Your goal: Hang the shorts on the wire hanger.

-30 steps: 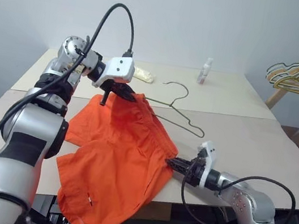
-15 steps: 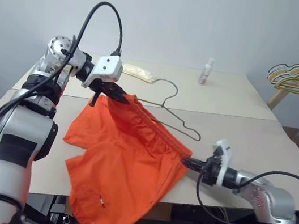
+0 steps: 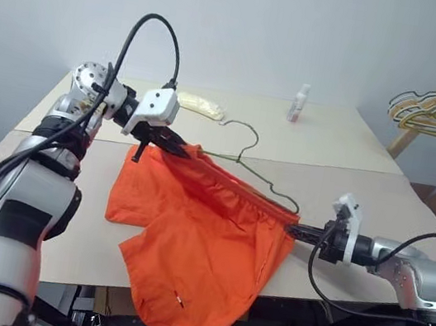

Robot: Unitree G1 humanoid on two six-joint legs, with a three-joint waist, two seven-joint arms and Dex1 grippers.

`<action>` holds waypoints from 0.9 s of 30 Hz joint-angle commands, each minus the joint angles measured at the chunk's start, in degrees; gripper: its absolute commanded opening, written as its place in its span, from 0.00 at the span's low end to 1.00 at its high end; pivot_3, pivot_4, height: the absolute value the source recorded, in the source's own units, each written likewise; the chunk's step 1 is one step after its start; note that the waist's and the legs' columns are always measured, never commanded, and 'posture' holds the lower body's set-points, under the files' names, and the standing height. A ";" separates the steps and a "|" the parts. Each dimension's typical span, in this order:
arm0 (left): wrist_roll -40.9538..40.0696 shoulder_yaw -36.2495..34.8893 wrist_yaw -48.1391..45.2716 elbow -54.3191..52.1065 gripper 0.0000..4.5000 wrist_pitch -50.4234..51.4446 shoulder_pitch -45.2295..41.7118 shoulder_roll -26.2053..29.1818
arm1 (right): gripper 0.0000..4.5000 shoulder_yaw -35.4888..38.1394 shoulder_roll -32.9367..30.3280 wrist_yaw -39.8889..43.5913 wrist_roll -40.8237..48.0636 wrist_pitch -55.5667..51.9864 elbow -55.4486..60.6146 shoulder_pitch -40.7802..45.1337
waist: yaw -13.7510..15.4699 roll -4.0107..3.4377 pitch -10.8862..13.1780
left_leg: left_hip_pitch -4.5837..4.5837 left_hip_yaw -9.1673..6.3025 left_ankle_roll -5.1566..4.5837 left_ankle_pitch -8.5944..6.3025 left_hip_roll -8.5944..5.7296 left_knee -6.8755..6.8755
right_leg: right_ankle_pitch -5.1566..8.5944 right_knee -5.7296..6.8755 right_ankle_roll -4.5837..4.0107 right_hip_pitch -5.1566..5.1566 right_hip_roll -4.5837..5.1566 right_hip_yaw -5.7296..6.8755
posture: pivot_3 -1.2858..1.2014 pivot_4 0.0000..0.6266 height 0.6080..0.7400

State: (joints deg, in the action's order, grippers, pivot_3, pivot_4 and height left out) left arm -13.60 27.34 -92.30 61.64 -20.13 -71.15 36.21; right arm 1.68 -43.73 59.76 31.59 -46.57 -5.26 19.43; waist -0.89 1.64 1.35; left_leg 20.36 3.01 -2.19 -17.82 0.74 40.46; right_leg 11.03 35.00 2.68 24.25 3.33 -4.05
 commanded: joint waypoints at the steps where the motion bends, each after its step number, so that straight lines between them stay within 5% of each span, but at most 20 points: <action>1: -0.27 0.40 -0.20 -0.53 0.00 -0.35 -1.07 2.68 | 0.00 0.97 -3.02 1.22 -1.95 1.77 -1.00 0.92 | 0.06 0.00 0.00 | 0.01 0.00 0.00 0.00 0.00 0.00 | 0.00 -0.01 0.00 0.00 0.00 0.00 | 0.52 0.00 1.00; 11: 7.45 -3.23 0.46 1.16 0.00 -3.47 -2.36 -0.36 | 0.00 -1.84 -8.80 5.34 -8.42 12.62 4.84 0.69 | 0.12 0.00 0.00 | 0.01 0.02 0.00 0.00 0.00 0.01 | 0.01 -0.02 0.01 0.01 0.00 0.01 | 0.52 0.00 1.00; 27: 17.83 -6.89 7.62 -0.77 0.00 -3.70 -6.56 -5.72 | 0.00 -6.79 -11.24 4.35 -21.99 25.81 12.67 13.34 | -0.03 0.00 0.01 | 0.03 0.08 -0.02 -0.01 0.00 0.06 | 0.01 -0.01 0.01 0.04 0.00 0.00 | 0.51 0.00 1.00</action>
State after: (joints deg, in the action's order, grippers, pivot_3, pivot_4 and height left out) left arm 3.43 21.73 -85.46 62.64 -23.47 -75.48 30.48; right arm -6.18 -54.66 64.64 10.17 -22.34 5.52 30.75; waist -0.93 1.64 1.37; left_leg 20.40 3.10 -2.21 -17.84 0.75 40.52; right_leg 11.04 34.98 2.69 24.29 3.33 -4.04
